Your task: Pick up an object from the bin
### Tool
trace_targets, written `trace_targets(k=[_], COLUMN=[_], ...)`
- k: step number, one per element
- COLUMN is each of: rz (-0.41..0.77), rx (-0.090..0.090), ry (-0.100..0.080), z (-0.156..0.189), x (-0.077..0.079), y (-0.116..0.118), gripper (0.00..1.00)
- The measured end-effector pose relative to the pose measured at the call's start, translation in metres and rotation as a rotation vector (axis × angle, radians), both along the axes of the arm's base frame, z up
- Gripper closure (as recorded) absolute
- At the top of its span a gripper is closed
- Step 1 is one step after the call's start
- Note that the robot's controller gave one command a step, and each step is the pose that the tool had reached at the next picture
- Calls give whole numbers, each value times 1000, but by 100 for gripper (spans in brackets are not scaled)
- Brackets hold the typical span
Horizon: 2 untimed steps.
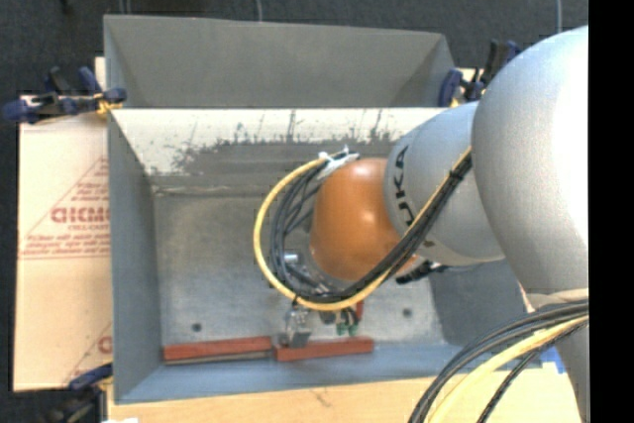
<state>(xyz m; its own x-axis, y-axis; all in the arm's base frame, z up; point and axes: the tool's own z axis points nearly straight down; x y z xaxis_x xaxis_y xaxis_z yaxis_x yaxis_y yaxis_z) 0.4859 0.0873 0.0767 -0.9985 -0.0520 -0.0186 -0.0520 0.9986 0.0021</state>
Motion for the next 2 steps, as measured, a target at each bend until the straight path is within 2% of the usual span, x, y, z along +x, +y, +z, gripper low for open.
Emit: trace_targets(k=[1, 2], rz=[64, 183], rx=[-4, -7], ry=[21, 14], z=[54, 77], x=[2, 0], y=[-44, -56], gripper=[0, 0])
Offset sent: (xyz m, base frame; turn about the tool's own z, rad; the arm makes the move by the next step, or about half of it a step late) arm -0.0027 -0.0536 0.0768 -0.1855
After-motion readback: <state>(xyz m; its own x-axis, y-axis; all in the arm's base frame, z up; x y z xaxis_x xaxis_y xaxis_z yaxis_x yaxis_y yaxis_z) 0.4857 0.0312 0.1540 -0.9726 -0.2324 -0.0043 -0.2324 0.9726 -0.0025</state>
